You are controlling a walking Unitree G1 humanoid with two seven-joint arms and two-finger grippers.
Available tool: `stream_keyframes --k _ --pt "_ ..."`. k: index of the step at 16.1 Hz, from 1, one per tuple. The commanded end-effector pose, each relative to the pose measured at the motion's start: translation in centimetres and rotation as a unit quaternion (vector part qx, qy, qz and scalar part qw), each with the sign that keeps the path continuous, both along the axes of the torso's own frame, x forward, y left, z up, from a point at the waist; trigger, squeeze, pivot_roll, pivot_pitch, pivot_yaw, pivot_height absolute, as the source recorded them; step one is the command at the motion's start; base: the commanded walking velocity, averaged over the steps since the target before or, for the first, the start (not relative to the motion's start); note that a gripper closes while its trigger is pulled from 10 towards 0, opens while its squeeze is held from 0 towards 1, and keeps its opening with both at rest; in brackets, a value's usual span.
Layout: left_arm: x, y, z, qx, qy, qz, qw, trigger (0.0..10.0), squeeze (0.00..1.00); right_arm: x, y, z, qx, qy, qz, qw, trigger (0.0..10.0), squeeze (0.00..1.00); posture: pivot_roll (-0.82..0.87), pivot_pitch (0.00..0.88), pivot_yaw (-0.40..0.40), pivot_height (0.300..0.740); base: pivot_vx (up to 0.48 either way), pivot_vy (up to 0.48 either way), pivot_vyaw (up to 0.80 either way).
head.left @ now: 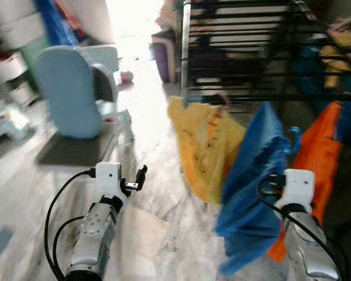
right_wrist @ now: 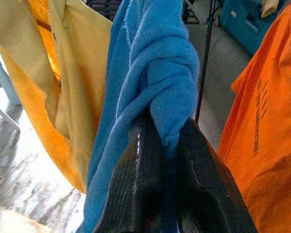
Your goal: Hang hanger
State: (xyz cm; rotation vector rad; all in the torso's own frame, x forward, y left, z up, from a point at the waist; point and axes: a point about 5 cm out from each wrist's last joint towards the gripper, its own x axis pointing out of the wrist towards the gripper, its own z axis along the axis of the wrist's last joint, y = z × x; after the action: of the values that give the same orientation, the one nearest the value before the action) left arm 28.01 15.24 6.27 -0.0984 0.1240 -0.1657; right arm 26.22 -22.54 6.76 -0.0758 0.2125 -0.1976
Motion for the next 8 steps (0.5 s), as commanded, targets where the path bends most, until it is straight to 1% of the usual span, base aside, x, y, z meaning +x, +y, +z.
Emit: stream_keyframes --k 1,4,6,8 --pt "-0.1 0.9 -0.2 0.009 0.008 0.015 1.0 10.0 0.0 -0.4 -0.6 0.6 -0.022 -0.018 -0.022 0.999 10.0 0.0 -0.2 0.0 0.054 0.74 0.0 0.0 0.0" --pt "0.0 0.7 -0.2 0.004 0.009 0.015 1.0 10.0 0.0 -0.9 -1.4 0.5 -0.041 -0.012 -0.035 0.998 10.0 0.0 -0.2 0.0 0.056 0.74 0.0 0.0 0.0" --pt "0.2 0.6 -0.2 0.003 0.01 0.013 1.0 10.0 0.0 -1.5 -2.9 0.8 -0.081 -0.012 -0.072 0.994 10.0 0.0 -0.21 0.0 0.056 0.74 0.0 0.0 0.0" --pt "0.3 0.5 -0.3 0.002 0.011 0.012 1.0 10.0 0.0 -1.9 -4.0 0.8 -0.088 -0.009 -0.088 0.992 10.0 0.0 -0.21 0.0 0.057 0.74 0.0 0.0 0.0"
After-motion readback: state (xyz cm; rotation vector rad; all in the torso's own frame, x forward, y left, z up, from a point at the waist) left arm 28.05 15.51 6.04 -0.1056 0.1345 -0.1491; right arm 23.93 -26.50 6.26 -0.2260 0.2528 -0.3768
